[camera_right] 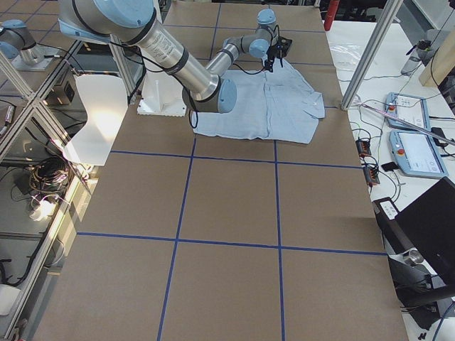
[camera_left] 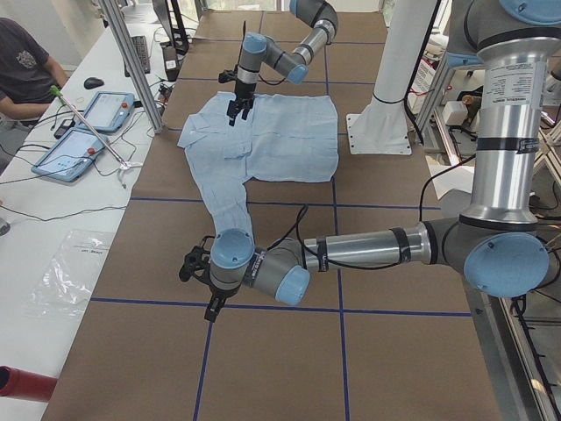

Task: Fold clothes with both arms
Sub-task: 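Carry the sleeve with the right gripper across the shirt toward the collar, then release the sleeve and raise the right gripper while the left gripper grasps the other cuff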

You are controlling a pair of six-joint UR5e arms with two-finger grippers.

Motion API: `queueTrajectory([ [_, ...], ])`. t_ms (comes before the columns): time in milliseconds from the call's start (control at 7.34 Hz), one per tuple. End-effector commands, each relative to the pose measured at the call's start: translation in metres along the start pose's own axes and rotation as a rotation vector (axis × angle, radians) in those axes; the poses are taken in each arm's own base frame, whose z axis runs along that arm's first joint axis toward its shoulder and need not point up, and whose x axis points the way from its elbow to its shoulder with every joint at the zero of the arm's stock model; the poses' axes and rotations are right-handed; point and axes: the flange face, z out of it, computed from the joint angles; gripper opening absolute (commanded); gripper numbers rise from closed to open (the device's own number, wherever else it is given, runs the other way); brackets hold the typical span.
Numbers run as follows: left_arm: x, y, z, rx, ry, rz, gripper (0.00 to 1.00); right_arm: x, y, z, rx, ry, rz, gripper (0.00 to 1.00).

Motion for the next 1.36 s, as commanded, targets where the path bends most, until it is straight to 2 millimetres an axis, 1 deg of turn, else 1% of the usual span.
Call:
queueTrajectory([
  [0, 0.031, -0.032, 0.056, -0.044, 0.039, -0.139, 1.0, 0.075, -0.046, -0.02, -0.013, 0.055, 0.033, 0.98],
  [136, 0.054, -0.035, 0.073, -0.071, 0.054, -0.18, 1.0, 0.11, -0.073, -0.03, -0.006, 0.06, 0.016, 0.98],
  [273, 0.068, -0.041, 0.079, -0.08, 0.064, -0.233, 0.98, 0.138, -0.101, -0.037, -0.014, 0.074, 0.001, 0.98],
  [409, 0.101, -0.036, 0.104, -0.127, 0.08, -0.266, 0.98, 0.166, -0.124, -0.043, -0.01, 0.085, -0.011, 0.98],
  [545, 0.124, -0.029, 0.115, -0.125, 0.108, -0.31, 0.98, 0.186, -0.136, -0.048, 0.002, 0.093, -0.026, 0.98],
  [681, 0.137, -0.005, 0.127, -0.132, 0.134, -0.32, 0.98, 0.197, -0.143, -0.047, 0.008, 0.104, -0.029, 0.98],
  [818, 0.143, 0.003, 0.128, -0.135, 0.144, -0.334, 0.96, 0.2, -0.145, -0.046, 0.015, 0.106, -0.038, 0.98],
  [954, 0.142, 0.011, 0.125, -0.139, 0.143, -0.339, 0.92, 0.203, -0.145, -0.045, 0.018, 0.111, -0.037, 0.98],
  [1090, 0.139, 0.026, 0.119, -0.144, 0.139, -0.345, 0.85, 0.208, -0.148, -0.043, 0.022, 0.115, -0.035, 0.98],
  [1226, 0.138, 0.034, 0.115, -0.146, 0.137, -0.346, 0.83, 0.211, -0.148, -0.042, 0.022, 0.119, -0.033, 0.98],
])
